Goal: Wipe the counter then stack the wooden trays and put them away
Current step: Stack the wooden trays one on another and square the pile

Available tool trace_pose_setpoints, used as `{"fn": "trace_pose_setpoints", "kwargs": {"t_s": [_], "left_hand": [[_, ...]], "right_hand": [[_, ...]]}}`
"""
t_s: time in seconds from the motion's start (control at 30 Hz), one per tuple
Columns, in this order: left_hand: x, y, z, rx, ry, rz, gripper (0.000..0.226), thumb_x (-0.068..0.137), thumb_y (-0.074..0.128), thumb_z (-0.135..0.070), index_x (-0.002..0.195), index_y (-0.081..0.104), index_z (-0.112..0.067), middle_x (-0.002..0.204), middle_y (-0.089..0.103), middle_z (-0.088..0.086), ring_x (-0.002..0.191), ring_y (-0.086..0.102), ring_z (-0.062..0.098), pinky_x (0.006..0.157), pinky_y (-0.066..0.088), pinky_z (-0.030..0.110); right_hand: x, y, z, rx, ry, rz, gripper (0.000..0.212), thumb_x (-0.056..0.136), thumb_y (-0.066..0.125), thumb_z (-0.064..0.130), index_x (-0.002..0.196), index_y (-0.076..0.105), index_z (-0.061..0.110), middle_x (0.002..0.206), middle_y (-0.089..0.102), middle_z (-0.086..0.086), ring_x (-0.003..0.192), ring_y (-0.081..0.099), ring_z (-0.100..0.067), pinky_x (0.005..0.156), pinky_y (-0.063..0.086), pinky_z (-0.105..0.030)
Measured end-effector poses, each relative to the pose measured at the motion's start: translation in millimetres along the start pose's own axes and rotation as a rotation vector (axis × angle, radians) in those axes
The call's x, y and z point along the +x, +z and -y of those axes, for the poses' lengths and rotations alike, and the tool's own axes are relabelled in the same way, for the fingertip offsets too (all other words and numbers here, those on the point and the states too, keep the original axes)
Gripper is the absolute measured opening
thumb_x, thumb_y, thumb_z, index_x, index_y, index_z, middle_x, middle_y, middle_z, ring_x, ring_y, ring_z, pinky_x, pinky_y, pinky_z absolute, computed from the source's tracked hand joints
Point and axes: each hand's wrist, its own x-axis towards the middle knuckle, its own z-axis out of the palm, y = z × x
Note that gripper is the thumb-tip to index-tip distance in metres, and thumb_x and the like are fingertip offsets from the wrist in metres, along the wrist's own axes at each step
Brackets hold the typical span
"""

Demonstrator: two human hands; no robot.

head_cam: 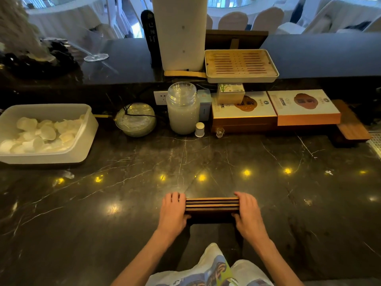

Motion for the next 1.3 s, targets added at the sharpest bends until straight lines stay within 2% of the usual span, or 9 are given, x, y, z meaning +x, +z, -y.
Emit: {"fn": "trace_pose_setpoints", "kwargs": {"t_s": [0.17,0.27,0.33,0.43,0.57,0.8,0.87,1.07,1.3], "left_hand": [[15,2,-46,0.171,0.099,0.04,0.05,0.069,0.075,-0.021,0.111,0.049,-0.014,0.113,0.056,0.007,0.105,0.052,0.028,0.095,0.04,0.041],[22,-1,-55,0.204,0.155,0.026,0.044,0.067,0.073,-0.015,0.105,0.051,-0.013,0.104,0.058,0.007,0.094,0.053,0.027,0.082,0.044,0.038],[26,-1,-46,0.199,0.206,0.006,0.043,0.07,0.068,-0.013,0.109,0.049,-0.013,0.107,0.057,0.005,0.095,0.051,0.025,0.081,0.042,0.035],[30,-7,-27,0.146,0.282,0.057,0.054,0.075,0.07,-0.025,0.122,0.044,-0.018,0.118,0.054,0.002,0.106,0.05,0.023,0.086,0.038,0.034],[21,-11,-1,0.041,0.212,0.071,0.054,0.078,0.069,-0.041,0.123,0.044,-0.026,0.121,0.051,-0.006,0.111,0.047,0.018,0.084,0.032,0.03],[7,-10,9,-0.113,0.182,0.027,0.041,0.079,0.07,-0.04,0.112,0.052,-0.025,0.111,0.052,-0.01,0.098,0.043,0.01,0.08,0.038,0.024],[5,-10,7,-0.134,0.169,0.021,0.04,0.077,0.071,-0.039,0.11,0.052,-0.025,0.108,0.052,-0.01,0.096,0.044,0.01,0.079,0.039,0.024],[3,-9,3,-0.123,0.153,0.023,0.039,0.075,0.07,-0.032,0.107,0.05,-0.025,0.107,0.051,-0.01,0.097,0.045,0.011,0.08,0.045,0.027],[9,-10,-12,0.08,0.079,0.133,0.055,0.079,0.063,-0.046,0.123,0.04,-0.021,0.123,0.046,0.001,0.112,0.043,0.023,0.092,0.046,0.045]], "right_hand": [[14,10,50,-0.438,-0.086,0.067,0.07,0.068,0.082,0.038,0.127,0.054,0.01,0.127,0.057,-0.008,0.132,0.046,-0.032,0.119,0.018,-0.055],[29,18,80,-0.468,-0.158,0.102,0.043,0.082,0.067,0.03,0.119,0.052,0.013,0.116,0.056,-0.004,0.115,0.051,-0.026,0.117,0.025,-0.046],[35,18,87,-0.442,-0.176,0.107,0.032,0.085,0.06,0.025,0.114,0.05,0.015,0.112,0.055,-0.002,0.106,0.051,-0.022,0.105,0.036,-0.037],[36,9,72,-0.364,-0.22,0.145,0.047,0.079,0.068,0.044,0.116,0.049,0.022,0.113,0.055,0.004,0.106,0.052,-0.018,0.095,0.041,-0.032],[31,-9,28,-0.281,-0.194,0.137,0.054,0.075,0.066,0.06,0.119,0.052,0.031,0.115,0.056,0.011,0.108,0.051,-0.012,0.092,0.041,-0.029],[22,-14,10,0.031,-0.209,0.12,0.049,0.072,0.079,0.039,0.117,0.062,0.029,0.111,0.059,0.015,0.106,0.051,-0.009,0.087,0.042,-0.021],[18,-12,6,0.109,-0.207,0.093,0.049,0.071,0.082,0.035,0.115,0.064,0.027,0.109,0.061,0.014,0.104,0.052,-0.01,0.088,0.044,-0.024],[11,-4,12,0.103,-0.15,0.011,0.048,0.068,0.085,0.032,0.111,0.065,0.025,0.108,0.061,0.011,0.102,0.05,-0.011,0.088,0.042,-0.024],[12,2,14,0.161,-0.119,-0.022,0.048,0.067,0.085,0.03,0.111,0.065,0.028,0.107,0.059,0.013,0.103,0.045,-0.01,0.085,0.035,-0.019]]}}
